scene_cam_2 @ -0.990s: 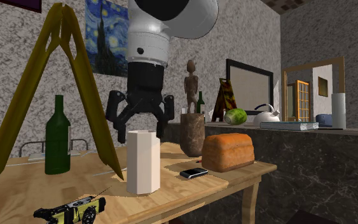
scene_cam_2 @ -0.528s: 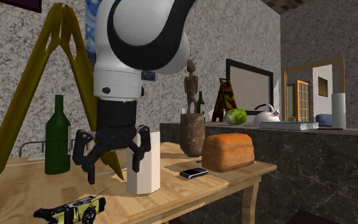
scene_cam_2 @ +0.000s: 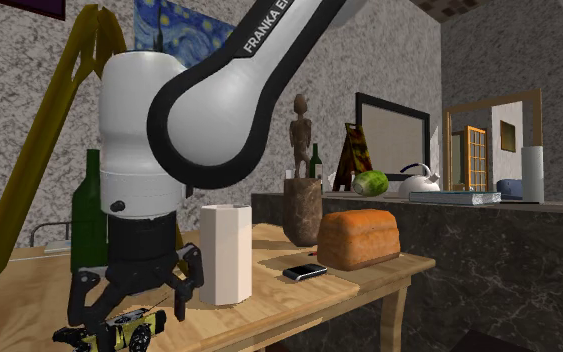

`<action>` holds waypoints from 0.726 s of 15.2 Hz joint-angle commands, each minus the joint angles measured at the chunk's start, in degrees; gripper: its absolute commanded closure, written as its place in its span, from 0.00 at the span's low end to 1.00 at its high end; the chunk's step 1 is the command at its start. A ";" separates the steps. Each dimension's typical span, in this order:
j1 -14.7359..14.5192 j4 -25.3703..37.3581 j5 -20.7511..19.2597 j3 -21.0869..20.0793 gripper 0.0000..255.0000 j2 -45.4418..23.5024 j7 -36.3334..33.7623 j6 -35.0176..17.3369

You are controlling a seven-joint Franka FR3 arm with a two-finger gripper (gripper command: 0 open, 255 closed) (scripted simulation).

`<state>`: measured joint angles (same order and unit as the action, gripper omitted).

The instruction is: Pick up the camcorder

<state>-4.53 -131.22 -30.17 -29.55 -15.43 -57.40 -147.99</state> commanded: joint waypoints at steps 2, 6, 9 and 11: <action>-1.28 0.63 -3.27 1.61 0.00 -2.71 -2.60 -1.46; -2.24 0.91 -5.54 2.92 0.00 -4.55 -4.41 -2.66; -2.26 0.97 -5.50 2.89 1.00 -4.56 -4.40 -2.60; -2.37 1.07 -5.52 2.87 1.00 -4.62 -4.51 -2.51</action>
<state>-6.98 -130.06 -35.63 -26.97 -19.85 -61.79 -150.86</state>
